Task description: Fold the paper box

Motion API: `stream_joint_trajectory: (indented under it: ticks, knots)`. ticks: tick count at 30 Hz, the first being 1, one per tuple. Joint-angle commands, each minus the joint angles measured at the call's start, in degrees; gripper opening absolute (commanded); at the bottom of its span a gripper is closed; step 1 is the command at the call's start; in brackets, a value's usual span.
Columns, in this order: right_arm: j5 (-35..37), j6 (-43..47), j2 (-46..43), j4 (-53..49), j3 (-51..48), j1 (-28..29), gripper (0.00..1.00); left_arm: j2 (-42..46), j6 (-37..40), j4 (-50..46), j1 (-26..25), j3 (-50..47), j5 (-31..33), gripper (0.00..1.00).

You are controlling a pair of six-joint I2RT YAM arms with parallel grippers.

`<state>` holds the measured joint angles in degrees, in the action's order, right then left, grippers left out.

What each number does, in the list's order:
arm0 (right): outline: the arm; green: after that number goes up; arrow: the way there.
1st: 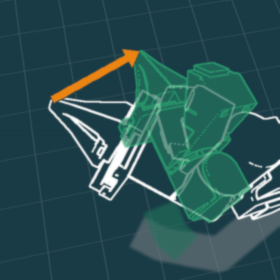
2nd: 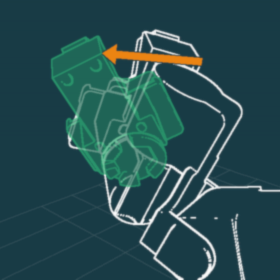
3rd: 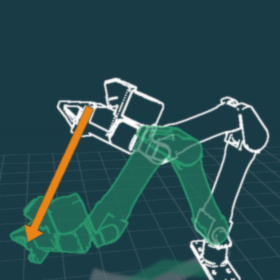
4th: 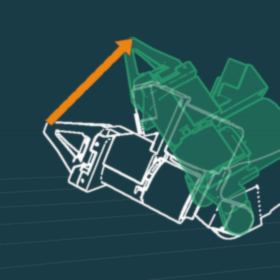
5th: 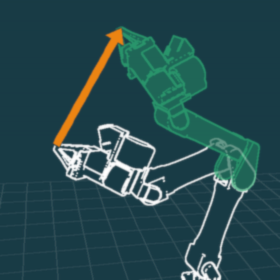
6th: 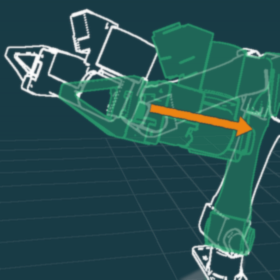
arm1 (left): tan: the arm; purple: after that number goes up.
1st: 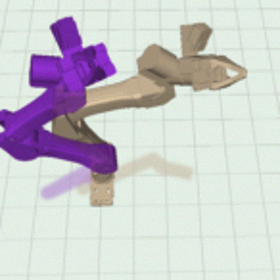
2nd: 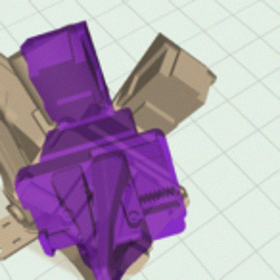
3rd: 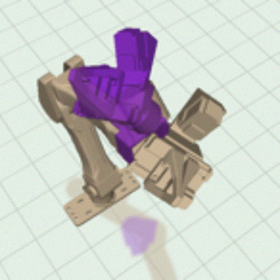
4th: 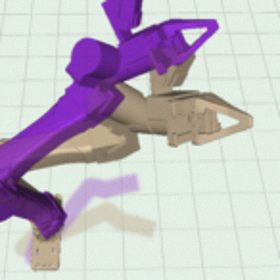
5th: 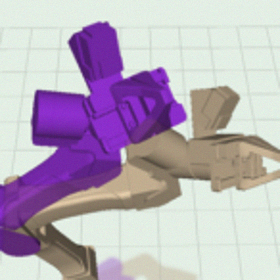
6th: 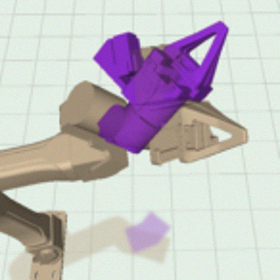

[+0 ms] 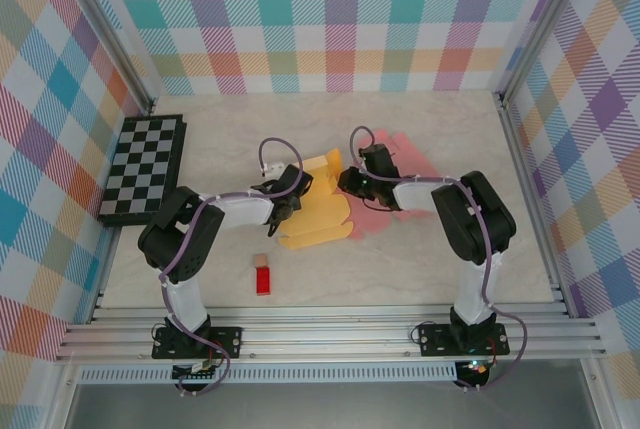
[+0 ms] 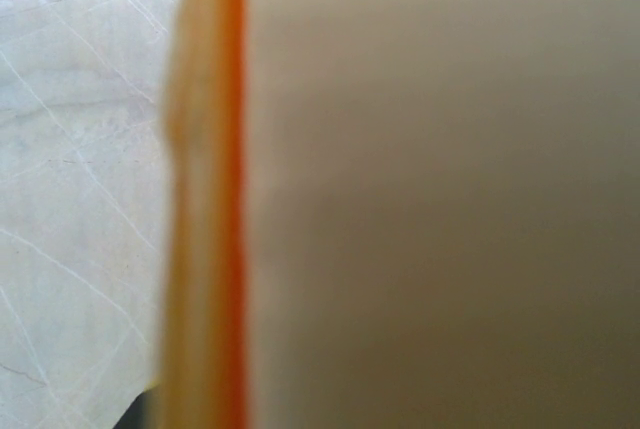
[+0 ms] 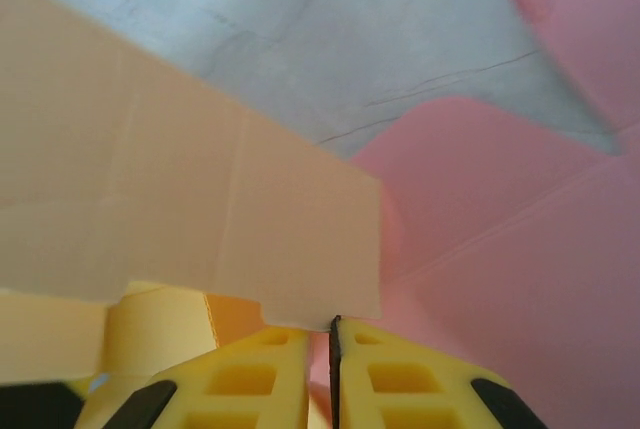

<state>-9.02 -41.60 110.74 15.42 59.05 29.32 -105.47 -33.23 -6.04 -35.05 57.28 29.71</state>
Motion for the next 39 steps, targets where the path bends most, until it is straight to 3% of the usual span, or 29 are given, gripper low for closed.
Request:
stream_joint_trajectory:
  ticks: [1,19,29,39]
  knots:
    - [-2.34,-1.98,-1.40,2.72,0.78,2.04,0.15,-1.23,0.44,-1.97,-0.11,1.50,-0.62,0.00]
    - [6.39,0.38,6.18,-10.05,8.54,8.40,0.15,-1.32,-0.15,-1.78,-0.37,1.69,-1.63,0.00]
    - [13.98,-0.30,10.64,-23.13,11.12,11.93,0.06,-1.53,-0.66,-2.04,-0.45,1.87,-1.61,0.00]
    - [12.31,-2.11,13.25,-28.59,14.66,14.26,0.06,-1.76,-1.74,-2.23,-0.38,1.89,-1.50,0.00]
